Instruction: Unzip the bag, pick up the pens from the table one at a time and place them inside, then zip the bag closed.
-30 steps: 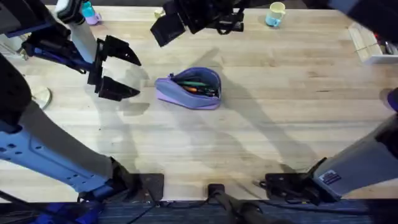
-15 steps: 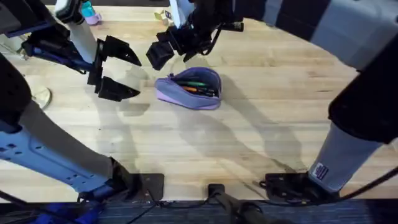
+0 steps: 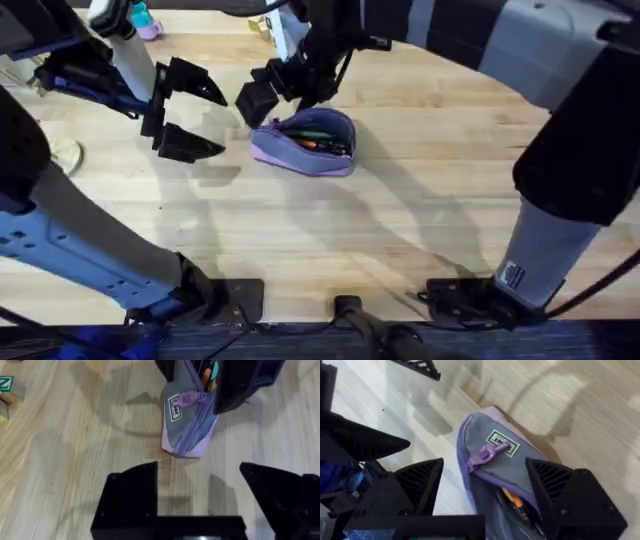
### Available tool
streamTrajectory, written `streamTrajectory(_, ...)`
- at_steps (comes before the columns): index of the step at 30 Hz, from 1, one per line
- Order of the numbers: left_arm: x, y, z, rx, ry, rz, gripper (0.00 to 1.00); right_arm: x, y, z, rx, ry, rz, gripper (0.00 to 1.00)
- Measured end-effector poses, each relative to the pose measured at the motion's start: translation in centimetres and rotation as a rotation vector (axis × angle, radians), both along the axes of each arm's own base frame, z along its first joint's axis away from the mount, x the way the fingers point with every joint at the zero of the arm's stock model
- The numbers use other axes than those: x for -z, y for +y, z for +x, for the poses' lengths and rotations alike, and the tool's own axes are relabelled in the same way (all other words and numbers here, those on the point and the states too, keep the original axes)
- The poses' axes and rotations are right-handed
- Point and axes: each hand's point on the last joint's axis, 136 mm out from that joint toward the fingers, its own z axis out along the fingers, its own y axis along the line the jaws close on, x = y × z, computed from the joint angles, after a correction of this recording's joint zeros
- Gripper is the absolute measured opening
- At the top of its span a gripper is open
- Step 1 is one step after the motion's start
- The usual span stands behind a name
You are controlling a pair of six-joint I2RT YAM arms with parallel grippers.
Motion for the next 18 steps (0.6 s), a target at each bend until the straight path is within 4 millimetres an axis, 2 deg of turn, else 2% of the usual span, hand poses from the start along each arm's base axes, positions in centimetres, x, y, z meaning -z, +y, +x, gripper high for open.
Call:
streamTrajectory(5,0.0,0.0,0.0,0.0,0.0,0.0,0.993,0.0,0.7,-0.8,-0.019,0.003,0.0,0.995)
streamTrajectory(9,0.0,0.0,0.0,0.0,0.0,0.0,0.993,0.0,1.0,-1.2,-0.028,0.006,0.001,0.935)
streamTrajectory(18,0.0,0.0,0.0,0.0,0.0,0.0,0.993,0.0,1.3,-1.6,-0.036,0.01,0.002,0.521)
